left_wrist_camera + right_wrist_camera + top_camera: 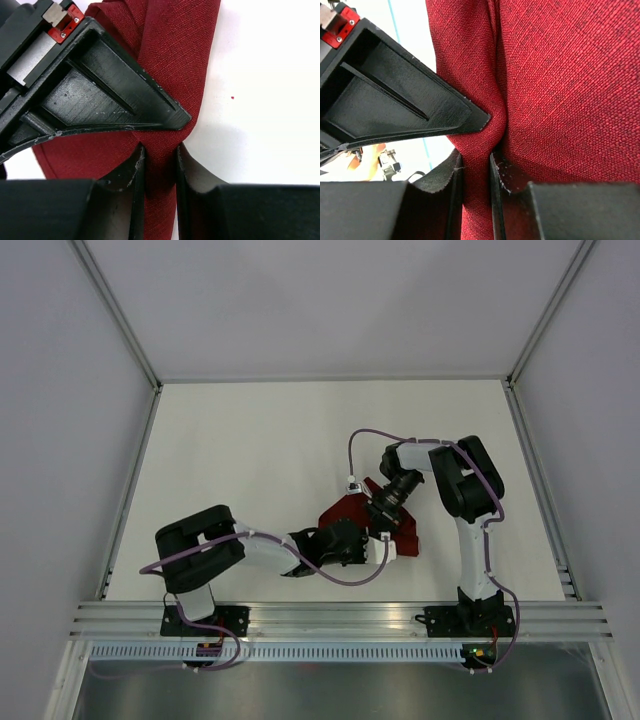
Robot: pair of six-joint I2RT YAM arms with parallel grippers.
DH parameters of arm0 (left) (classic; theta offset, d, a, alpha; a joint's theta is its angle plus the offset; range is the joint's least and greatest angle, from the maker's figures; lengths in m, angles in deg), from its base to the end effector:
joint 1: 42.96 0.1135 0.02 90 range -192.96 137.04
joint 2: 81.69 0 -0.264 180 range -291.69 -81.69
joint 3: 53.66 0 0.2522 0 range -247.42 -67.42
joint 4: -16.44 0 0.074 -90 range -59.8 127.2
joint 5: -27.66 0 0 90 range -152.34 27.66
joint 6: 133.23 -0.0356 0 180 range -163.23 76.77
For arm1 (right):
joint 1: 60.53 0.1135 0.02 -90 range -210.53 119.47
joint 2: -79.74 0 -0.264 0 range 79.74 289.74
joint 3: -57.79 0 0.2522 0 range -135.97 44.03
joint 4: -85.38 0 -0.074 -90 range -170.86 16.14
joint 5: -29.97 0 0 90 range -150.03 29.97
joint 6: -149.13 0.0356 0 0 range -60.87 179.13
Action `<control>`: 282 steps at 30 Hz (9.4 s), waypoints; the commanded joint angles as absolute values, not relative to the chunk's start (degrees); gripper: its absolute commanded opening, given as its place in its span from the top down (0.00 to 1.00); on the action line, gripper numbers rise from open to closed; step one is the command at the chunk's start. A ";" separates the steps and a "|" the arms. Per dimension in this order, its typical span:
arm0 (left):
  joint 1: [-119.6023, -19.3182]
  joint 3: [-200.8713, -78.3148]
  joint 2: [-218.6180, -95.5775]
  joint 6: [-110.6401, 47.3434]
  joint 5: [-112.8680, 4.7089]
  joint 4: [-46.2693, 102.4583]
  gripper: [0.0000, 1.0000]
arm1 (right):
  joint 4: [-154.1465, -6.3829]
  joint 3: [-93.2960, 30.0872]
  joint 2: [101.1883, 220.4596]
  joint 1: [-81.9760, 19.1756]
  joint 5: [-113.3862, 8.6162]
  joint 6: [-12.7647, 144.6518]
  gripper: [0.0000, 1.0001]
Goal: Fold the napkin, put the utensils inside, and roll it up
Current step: Roll the napkin with the utensil
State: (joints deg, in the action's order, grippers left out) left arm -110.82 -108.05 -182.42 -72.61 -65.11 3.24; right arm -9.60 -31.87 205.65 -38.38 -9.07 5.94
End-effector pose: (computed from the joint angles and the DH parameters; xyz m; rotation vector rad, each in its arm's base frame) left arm 0.1278 -0.3097 0.1305 1.6076 1.4541 -0.3372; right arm 0.2935 0.1493 0.0958 1.2816 -2.2133 -1.3539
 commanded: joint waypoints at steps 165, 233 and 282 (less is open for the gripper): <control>-98.25 -114.97 -188.04 -58.88 -48.91 13.49 0.98 | -21.71 -29.19 201.40 -40.66 -17.14 1.21 0.59; -78.56 -142.40 -207.65 -51.84 -6.44 50.24 0.63 | -75.44 16.09 157.44 -21.15 -44.21 10.88 0.76; -109.67 -103.46 -177.40 -69.68 -77.11 -9.88 0.54 | -20.75 -33.57 206.03 -38.38 -21.62 -0.90 0.78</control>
